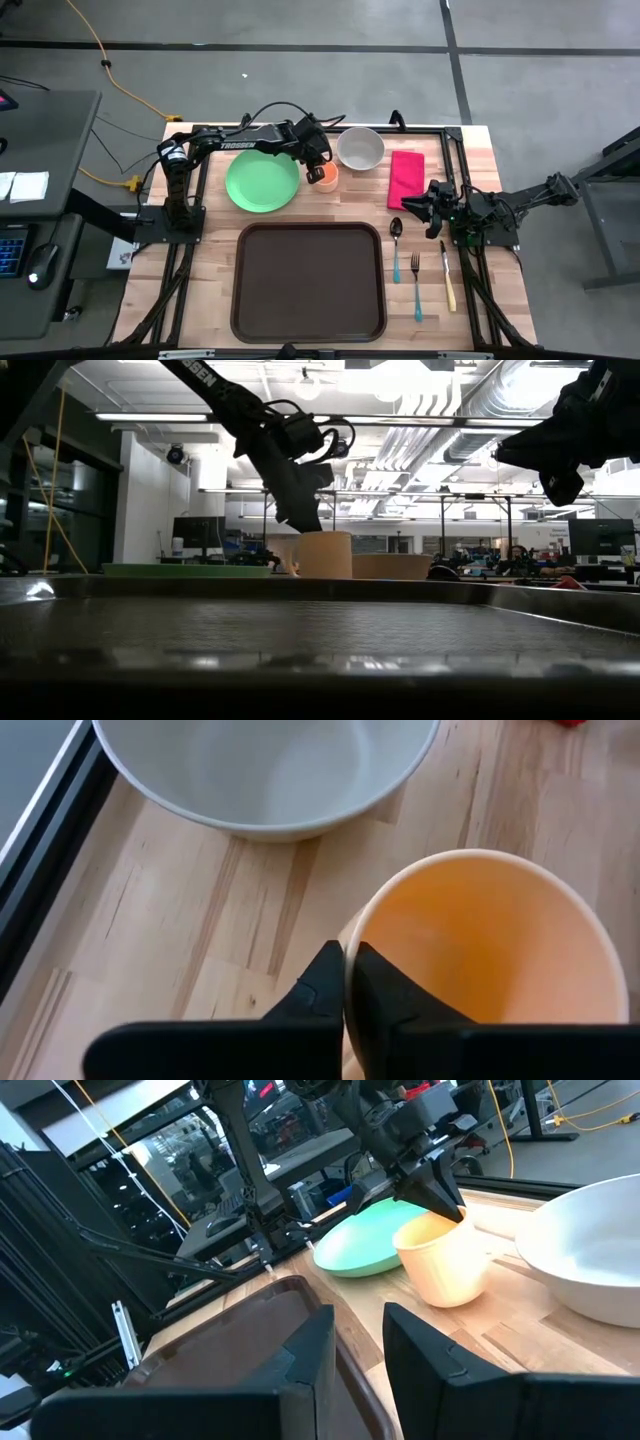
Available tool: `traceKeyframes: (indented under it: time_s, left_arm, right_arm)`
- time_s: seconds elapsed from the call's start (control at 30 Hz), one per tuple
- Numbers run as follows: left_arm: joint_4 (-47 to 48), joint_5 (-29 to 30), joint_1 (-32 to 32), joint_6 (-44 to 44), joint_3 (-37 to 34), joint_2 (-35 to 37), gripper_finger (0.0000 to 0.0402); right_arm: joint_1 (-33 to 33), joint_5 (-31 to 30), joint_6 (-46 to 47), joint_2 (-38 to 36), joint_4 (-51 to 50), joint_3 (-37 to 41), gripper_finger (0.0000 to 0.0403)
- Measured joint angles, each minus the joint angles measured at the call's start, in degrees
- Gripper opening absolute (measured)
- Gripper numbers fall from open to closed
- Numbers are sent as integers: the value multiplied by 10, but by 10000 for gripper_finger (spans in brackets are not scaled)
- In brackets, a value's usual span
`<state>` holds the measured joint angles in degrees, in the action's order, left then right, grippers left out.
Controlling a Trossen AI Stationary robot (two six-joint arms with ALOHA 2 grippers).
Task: Set up tray
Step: Put the orange cup on the brown tray
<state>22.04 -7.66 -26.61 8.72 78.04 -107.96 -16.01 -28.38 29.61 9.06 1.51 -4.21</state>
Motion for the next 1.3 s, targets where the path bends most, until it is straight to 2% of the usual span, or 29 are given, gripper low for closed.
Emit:
traceKeyframes:
  time_s: [0.47, 0.77, 1.0, 1.1, 1.3]
  left_arm:
    - [2, -11, 0, -7, 0, 0, 33]
    - [21, -66, 0, -27, 0, 1, 29]
    - [52, -68, 0, -30, 3, 16, 37]
    - [98, -55, 0, -19, 34, 19, 35]
    - [200, -34, 1, 18, 139, 19, 22]
  right_arm:
    - [0, 0, 0, 0, 0, 0, 67]
    - [0, 1, 0, 0, 0, 0, 67]
    - [0, 0, 0, 0, 0, 0, 67]
    - [0, 0, 0, 0, 0, 0, 67]
    - [0, 0, 1, 0, -1, 0, 67]
